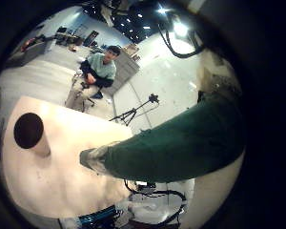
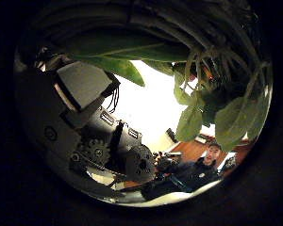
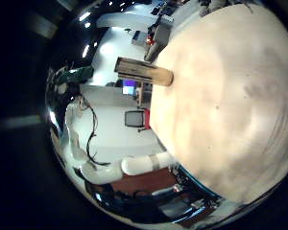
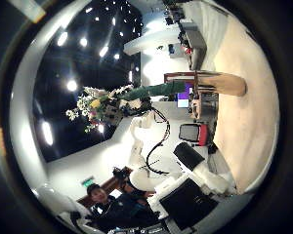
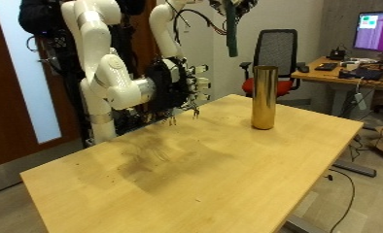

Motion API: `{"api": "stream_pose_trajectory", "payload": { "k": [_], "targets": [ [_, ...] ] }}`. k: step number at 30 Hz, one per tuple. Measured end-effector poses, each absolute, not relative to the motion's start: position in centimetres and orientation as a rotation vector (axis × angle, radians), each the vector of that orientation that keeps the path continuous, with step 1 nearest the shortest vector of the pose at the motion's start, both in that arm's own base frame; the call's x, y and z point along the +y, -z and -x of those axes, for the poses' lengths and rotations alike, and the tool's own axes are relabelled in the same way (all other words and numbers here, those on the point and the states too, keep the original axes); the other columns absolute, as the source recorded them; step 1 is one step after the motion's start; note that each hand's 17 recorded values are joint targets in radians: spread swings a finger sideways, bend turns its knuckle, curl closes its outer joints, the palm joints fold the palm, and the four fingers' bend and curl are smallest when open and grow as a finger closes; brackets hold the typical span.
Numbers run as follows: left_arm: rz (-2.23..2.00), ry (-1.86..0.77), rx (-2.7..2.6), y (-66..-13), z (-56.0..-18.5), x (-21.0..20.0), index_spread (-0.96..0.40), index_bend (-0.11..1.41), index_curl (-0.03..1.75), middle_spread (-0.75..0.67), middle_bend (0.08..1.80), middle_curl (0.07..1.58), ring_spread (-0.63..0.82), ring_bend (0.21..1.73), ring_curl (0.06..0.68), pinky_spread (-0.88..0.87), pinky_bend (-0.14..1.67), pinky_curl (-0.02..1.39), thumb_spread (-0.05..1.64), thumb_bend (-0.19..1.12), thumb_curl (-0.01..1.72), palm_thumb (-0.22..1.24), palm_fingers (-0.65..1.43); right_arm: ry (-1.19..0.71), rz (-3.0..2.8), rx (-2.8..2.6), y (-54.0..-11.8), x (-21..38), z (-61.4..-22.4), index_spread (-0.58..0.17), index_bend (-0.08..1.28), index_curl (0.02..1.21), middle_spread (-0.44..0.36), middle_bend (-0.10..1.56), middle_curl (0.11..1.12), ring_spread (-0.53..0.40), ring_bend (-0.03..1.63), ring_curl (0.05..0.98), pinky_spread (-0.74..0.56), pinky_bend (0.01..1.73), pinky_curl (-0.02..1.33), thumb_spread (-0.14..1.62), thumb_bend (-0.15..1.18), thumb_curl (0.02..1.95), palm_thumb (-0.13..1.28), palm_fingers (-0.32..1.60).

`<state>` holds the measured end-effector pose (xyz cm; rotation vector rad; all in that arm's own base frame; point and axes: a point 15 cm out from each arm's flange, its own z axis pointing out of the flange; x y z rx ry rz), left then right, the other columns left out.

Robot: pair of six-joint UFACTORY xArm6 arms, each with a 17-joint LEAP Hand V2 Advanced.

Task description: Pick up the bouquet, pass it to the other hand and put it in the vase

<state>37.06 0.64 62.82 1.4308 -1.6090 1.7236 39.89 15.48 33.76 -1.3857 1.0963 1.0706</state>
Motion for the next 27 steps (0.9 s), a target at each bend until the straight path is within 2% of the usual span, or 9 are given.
{"api": "stream_pose_trajectory", "payload": {
  "k": [2, 6, 27],
  "targets": [
    [-1.446, -1.741, -1.608, -63.0, -36.8, 1.6, -0.76, 0.26, 1.44, -0.54, 1.04, 1.06, -0.41, 1.45, 0.557, -0.56, 1.18, 0.63, 0.18, -0.02, 0.9, 1.13, 1.04, -1.064, 1.382, 1.102, -33.7, 15.3, -40.0, -0.377, 0.15, 0.23, 0.11, 0.16, 0.25, 0.171, 0.33, 0.247, 0.28, 0.37, 0.35, 0.95, -0.02, 0.5, 0.88, -0.06],
    [-1.453, -1.755, -1.599, -62.6, -37.1, 2.7, -0.75, 0.23, 1.47, -0.54, 1.02, 1.07, -0.41, 1.44, 0.556, -0.57, 1.16, 0.63, 0.18, -0.02, 0.9, 1.13, 1.05, -1.05, 1.35, 1.102, -34.1, 15.2, -40.7, -0.418, 0.14, 0.22, 0.093, 0.16, 0.25, 0.171, 0.33, 0.249, 0.28, 0.38, 0.35, 0.95, -0.02, 0.5, 0.87, -0.07],
    [-1.592, -1.801, -1.554, -58.1, -39.5, 9.3, -0.63, 0.19, 1.59, -0.56, 0.98, 1.1, -0.42, 1.41, 0.564, -0.58, 1.12, 0.65, 0.18, -0.02, 0.92, 1.13, 1.07, -1.059, 1.314, 1.127, -32.6, 14.7, -41.5, -0.387, 0.15, 0.22, 0.08, 0.17, 0.25, 0.155, 0.31, 0.259, 0.27, 0.37, 0.33, 0.95, -0.02, 0.51, 0.9, -0.04]
  ]
}}
